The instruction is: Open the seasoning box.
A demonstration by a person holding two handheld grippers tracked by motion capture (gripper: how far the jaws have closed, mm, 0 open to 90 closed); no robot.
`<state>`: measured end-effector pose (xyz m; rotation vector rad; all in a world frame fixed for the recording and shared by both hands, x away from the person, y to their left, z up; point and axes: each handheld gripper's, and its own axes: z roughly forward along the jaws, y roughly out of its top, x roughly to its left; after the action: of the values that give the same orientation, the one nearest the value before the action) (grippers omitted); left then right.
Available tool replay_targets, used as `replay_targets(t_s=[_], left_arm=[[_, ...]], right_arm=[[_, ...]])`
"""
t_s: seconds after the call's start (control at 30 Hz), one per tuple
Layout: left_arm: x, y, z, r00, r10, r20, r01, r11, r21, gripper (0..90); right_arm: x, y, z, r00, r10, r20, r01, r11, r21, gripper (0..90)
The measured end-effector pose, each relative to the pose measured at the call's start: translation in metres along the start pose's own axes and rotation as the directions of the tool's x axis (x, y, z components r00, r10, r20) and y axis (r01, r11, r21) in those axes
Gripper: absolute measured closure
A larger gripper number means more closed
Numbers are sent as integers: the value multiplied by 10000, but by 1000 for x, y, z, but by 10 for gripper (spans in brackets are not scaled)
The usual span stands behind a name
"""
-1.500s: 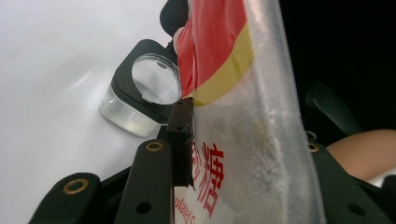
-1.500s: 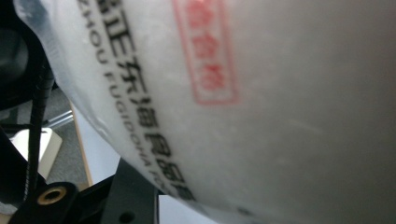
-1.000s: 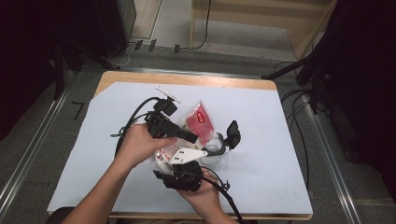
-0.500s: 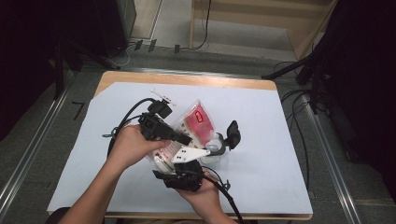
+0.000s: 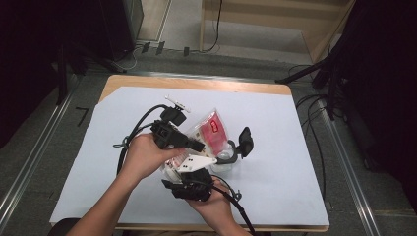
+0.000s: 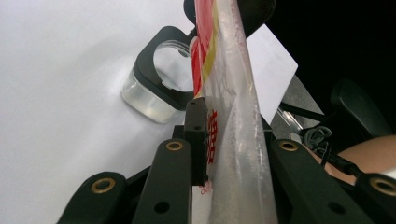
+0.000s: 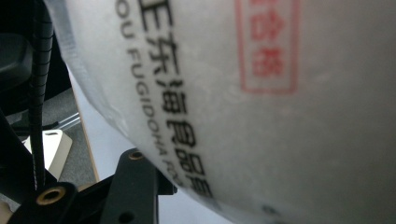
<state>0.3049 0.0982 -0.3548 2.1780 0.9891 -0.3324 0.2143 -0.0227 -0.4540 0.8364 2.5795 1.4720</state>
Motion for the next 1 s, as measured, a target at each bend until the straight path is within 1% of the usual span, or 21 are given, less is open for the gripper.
replay_targets(t_s=[0.1,0.13,0.17,0.3,0.33,0.37,0.5,0.57,0.67,0.77,0.83,0.87,1.0], left_arm=[[0,0,0,9999,22,165,-18,9997,-230,744],[-1,0,0,9998,76,177,-70,9993,-358,740],[-2,0,0,9996,191,188,-183,9991,-386,737],[-4,1,0,9987,219,451,-190,9978,-627,654],[-4,1,-1,9989,205,431,-177,9977,-647,626],[-5,1,-2,9988,242,427,-211,9973,-710,624],[-4,0,-4,9990,223,376,-193,9969,-767,617],[-5,0,-4,9996,171,218,-152,9965,-820,649],[-5,0,-3,9998,177,-58,-181,9972,-727,689],[-5,0,-2,9997,159,-179,-172,9970,-753,707],[-5,0,-2,9998,139,-158,-151,9970,-757,710],[-5,0,-2,9998,141,-151,-152,9969,-777,710],[-5,1,-2,9996,227,-140,-238,9959,-876,693]], right_arm=[[-1,0,-1,9997,181,-145,-183,9998,-127,595],[-1,1,-2,9994,217,-257,-223,9995,-225,597],[-1,1,-3,9992,270,-310,-280,9991,-306,599],[-3,2,-6,9980,447,-453,-471,9975,-528,603],[-4,3,-6,9968,551,-574,-584,9966,-587,603],[-5,3,-7,9951,690,-703,-733,9955,-604,603],[-10,3,-9,9897,1001,-1022,-1087,9906,-828,603],[-11,4,-11,9912,927,-942,-1004,9917,-808,602],[-9,5,-10,9933,766,-865,-828,9941,-703,589],[-4,5,-7,9979,350,-548,-378,9980,-508,568],[-1,5,-6,9993,120,-355,-136,9989,-446,581],[0,5,-6,9996,88,-262,-99,9991,-402,603],[-1,6,-6,9996,159,-230,-169,9990,-422,607]])
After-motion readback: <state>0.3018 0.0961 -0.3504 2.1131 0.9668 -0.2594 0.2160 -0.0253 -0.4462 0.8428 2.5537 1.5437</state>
